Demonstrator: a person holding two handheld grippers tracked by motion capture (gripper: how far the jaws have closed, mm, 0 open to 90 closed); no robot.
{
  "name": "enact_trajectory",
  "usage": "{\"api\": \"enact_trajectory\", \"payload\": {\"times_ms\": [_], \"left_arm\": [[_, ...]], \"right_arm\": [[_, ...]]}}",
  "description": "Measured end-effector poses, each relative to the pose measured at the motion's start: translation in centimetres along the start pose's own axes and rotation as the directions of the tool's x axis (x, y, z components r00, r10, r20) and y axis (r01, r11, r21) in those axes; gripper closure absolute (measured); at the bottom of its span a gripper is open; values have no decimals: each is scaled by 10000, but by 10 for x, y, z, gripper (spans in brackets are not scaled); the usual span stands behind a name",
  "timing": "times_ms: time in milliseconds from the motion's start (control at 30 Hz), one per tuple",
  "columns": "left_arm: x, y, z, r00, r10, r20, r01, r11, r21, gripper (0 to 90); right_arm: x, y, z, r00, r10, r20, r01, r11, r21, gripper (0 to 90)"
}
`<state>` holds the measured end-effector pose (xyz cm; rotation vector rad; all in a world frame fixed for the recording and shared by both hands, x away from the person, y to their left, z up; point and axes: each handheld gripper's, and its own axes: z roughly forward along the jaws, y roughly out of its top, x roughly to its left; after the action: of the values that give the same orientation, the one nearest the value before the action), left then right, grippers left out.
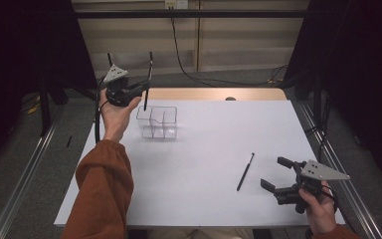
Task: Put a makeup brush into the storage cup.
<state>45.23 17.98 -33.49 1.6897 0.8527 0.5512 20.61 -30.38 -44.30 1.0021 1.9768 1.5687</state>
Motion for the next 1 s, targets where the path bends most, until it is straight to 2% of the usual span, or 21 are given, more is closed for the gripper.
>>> {"api": "enact_trajectory", "payload": {"times_ms": [233,567,667,733,1000], "left_arm": [[0,-9,3,10000,47,-47,-47,9999,138,841],[6,-21,8,9997,-215,-104,217,9996,183,841],[4,-25,8,9994,-161,-299,166,9997,175,841],[5,-27,9,9995,-260,-182,264,9994,220,841],[5,-36,10,9993,-278,-253,288,9987,418,841]], "right_arm": [[0,0,0,10000,5,40,-5,10000,18,0],[-1,0,0,10000,15,49,-15,10000,20,0],[-1,0,0,10000,19,45,-20,10000,19,0],[-1,0,-1,10000,19,41,-20,10000,16,0],[-1,0,0,10000,-5,54,5,10000,30,0]]}}
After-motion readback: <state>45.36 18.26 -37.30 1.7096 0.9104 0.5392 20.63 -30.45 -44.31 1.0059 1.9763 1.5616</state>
